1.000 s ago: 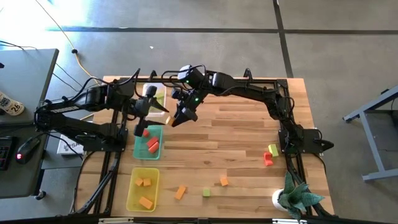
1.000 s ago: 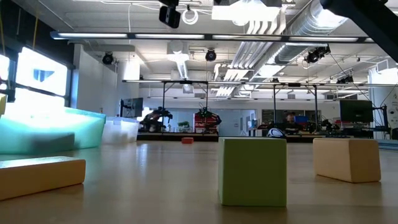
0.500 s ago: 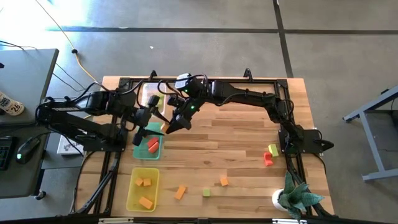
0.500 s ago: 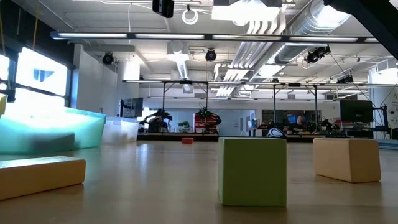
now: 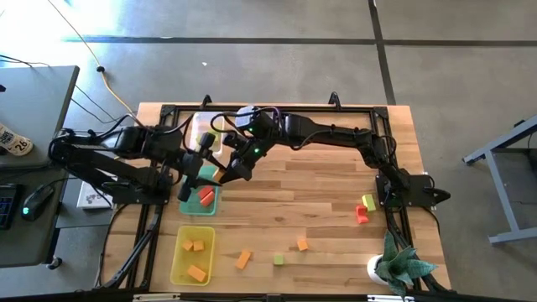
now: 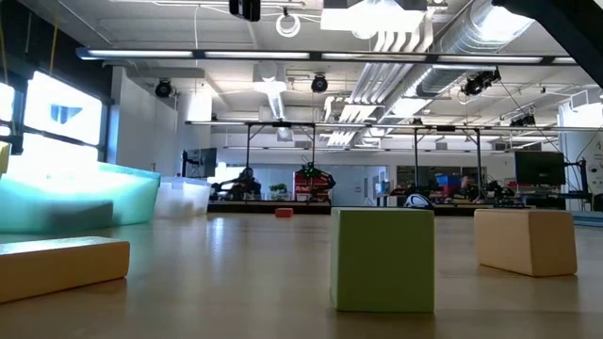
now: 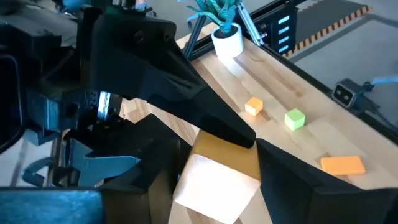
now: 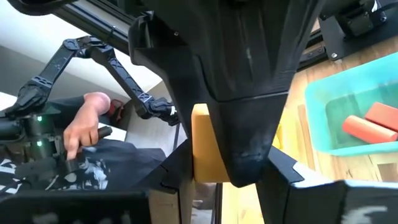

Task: Sort & place blocks by color
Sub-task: Put the yellow cube block into the yellow bin

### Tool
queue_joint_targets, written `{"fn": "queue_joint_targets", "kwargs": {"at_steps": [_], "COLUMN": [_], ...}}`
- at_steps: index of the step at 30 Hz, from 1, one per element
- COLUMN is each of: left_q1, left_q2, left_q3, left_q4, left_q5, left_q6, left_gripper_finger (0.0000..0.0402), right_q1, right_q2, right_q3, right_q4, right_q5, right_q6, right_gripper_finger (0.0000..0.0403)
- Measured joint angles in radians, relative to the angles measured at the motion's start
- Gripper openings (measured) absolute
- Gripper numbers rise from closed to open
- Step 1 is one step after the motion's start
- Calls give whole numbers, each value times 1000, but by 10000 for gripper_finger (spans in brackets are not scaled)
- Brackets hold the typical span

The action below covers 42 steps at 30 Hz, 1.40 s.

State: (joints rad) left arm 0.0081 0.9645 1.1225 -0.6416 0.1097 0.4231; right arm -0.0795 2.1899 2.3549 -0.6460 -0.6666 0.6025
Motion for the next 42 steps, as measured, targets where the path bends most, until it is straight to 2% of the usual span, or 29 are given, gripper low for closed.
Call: {"fn": "queue_joint_targets", "kwargs": {"at_steps": [11,15,22,27,37,42], "left_q1": [-17,-17,-16,-17,-17,-25], "left_q2": [0,-1,0,0,0,-2], "left_q3": [0,0,0,0,0,0], "left_q4": [3,3,-32,-83,-186,-212], "left_q5": [-29,-31,-33,-30,-40,-44], "left_q6": [77,78,59,60,47,15], "left_gripper_finger": [126,123,119,119,119,119], "right_q1": [5,4,9,9,14,16], "right_q2": [0,0,1,1,1,1], "right_q3": [0,0,0,0,0,0], "right_q4": [0,0,9,5,-14,-57], "right_q5": [4,4,72,63,52,89], "right_q6": [8,7,-2,26,54,53], "right_gripper_finger": [104,114,174,209,216,217]}}
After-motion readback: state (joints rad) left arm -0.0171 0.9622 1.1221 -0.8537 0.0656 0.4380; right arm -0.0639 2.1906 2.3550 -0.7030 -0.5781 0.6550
